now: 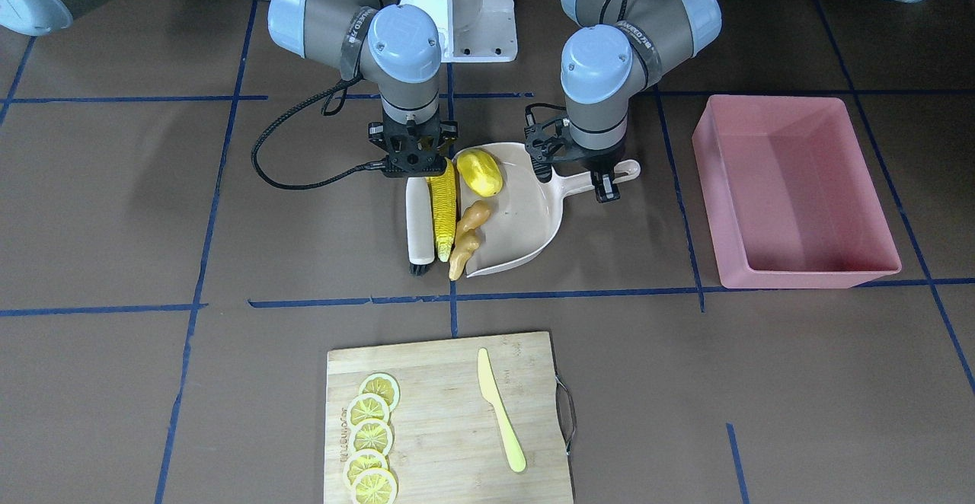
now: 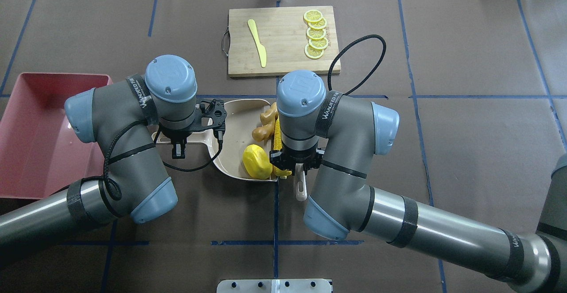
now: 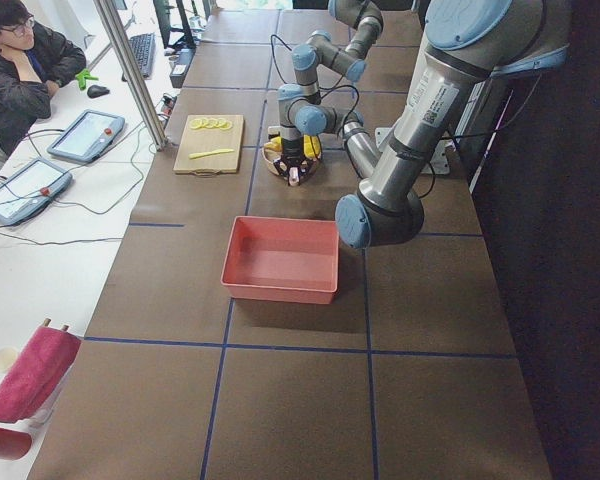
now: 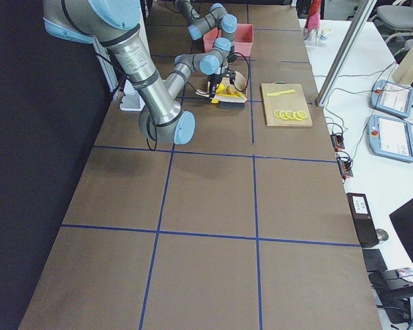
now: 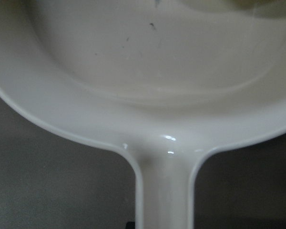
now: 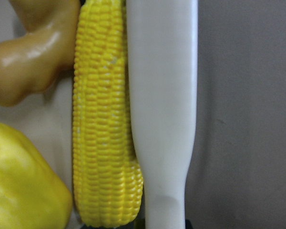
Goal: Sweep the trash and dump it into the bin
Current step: 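Sweep the corn, pepper and ginger into the dustpan with the right gripper's brush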
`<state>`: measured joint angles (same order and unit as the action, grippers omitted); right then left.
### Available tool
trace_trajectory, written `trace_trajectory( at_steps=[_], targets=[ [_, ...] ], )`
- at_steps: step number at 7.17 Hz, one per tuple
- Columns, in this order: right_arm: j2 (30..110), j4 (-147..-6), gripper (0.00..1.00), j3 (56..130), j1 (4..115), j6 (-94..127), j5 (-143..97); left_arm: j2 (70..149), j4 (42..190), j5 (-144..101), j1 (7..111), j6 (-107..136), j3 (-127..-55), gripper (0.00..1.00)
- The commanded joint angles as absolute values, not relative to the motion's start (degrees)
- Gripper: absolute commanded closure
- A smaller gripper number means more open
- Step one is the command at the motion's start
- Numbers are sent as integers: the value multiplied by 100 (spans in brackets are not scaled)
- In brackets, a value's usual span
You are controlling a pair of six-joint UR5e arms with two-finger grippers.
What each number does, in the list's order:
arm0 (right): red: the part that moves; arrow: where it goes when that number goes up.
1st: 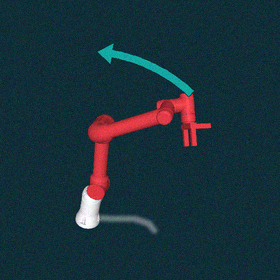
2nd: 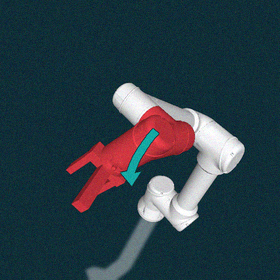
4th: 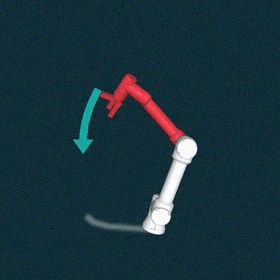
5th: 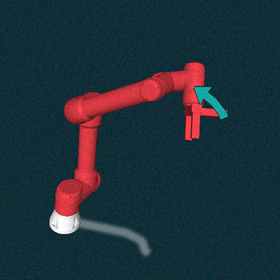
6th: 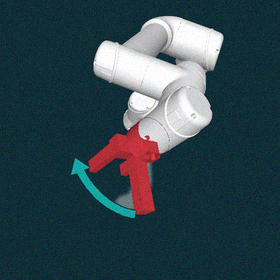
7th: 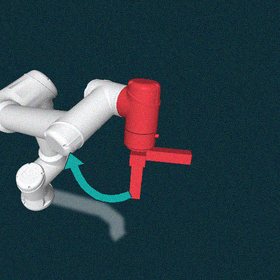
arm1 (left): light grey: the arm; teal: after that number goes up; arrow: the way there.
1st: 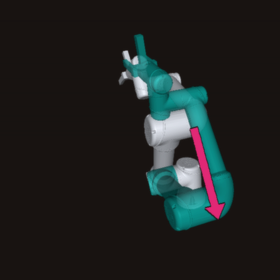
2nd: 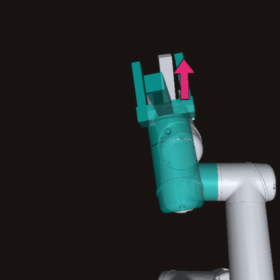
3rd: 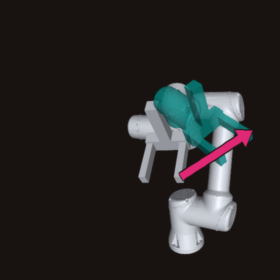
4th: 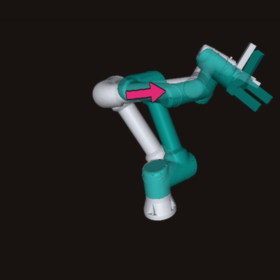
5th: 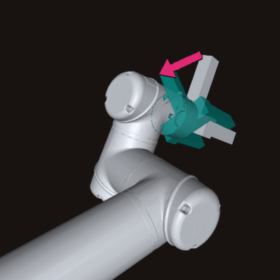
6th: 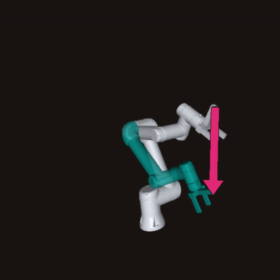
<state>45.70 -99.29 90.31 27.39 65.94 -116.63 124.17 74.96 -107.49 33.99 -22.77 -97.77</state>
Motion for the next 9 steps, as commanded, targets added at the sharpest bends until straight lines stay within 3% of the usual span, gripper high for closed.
trace_trajectory(
  at_steps=[1, 5, 9],
  targets=[
    [4404, -9835, 100, 8982, 2733, 6636, -11681, 12428, 7497, -10749, 3393, -2268, -9773, 97],
    [3886, -9826, 100, 8580, 2611, 6803, -11716, 12480, 7488, -10749, 3401, -2250, -9773, 97],
    [3885, -9703, 100, 8639, 2741, 6794, -12012, 12454, 7532, -10784, 3401, -2250, -9773, 97]
  ],
)
